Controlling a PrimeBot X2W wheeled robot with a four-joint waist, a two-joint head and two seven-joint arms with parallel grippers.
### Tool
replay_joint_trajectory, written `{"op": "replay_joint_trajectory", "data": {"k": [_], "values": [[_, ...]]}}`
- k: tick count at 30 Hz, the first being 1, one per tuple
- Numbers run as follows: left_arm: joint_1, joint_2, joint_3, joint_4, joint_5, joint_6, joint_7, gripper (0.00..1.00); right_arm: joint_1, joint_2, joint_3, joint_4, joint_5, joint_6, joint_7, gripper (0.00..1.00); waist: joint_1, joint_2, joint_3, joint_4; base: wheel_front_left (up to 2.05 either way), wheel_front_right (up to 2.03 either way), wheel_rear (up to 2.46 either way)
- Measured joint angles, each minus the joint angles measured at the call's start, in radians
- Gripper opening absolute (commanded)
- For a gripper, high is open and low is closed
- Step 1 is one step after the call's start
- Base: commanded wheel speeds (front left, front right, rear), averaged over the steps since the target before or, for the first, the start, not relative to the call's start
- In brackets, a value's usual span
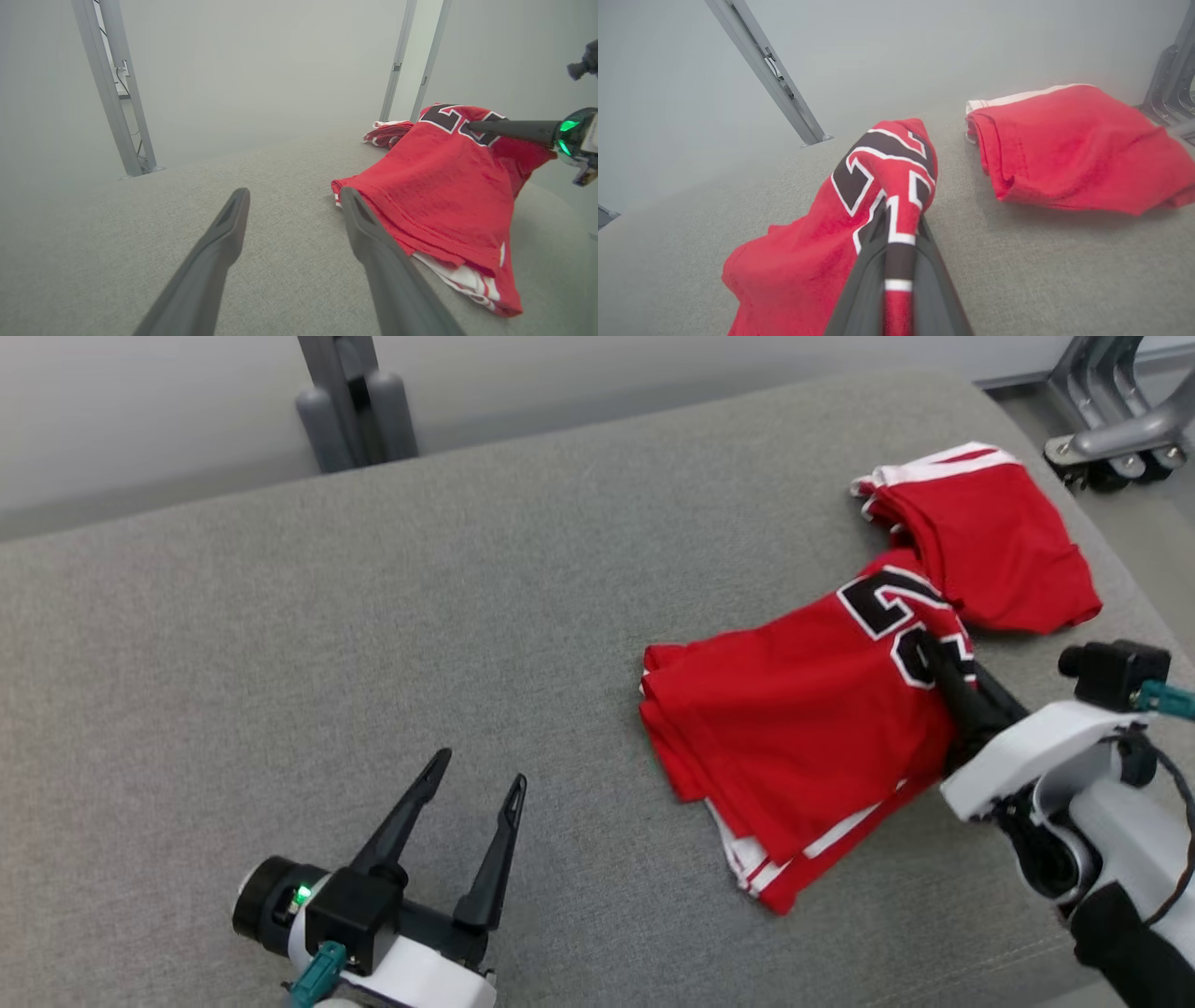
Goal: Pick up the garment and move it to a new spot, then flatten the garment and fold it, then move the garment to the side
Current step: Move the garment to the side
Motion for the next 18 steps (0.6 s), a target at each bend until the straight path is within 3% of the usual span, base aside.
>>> {"op": "replay_joint_trajectory", "data": {"k": [12, 18], "values": [[-0.088, 0.016, -0.001, -0.060, 0.011, 0.001, 0.003, 1.00, -0.182, -0.075, -0.144, -0.062, -0.084, 0.000, 0.000, 0.00, 0.0000, 0.0000, 0.194, 0.030, 0.00, 0.00, 0.00], [-0.093, 0.026, -0.001, -0.078, 0.012, 0.009, 0.005, 1.00, -0.204, -0.131, -0.214, -0.076, -0.091, 0.000, -0.001, 0.00, 0.0000, 0.0000, 0.218, 0.023, 0.00, 0.00, 0.00]]}}
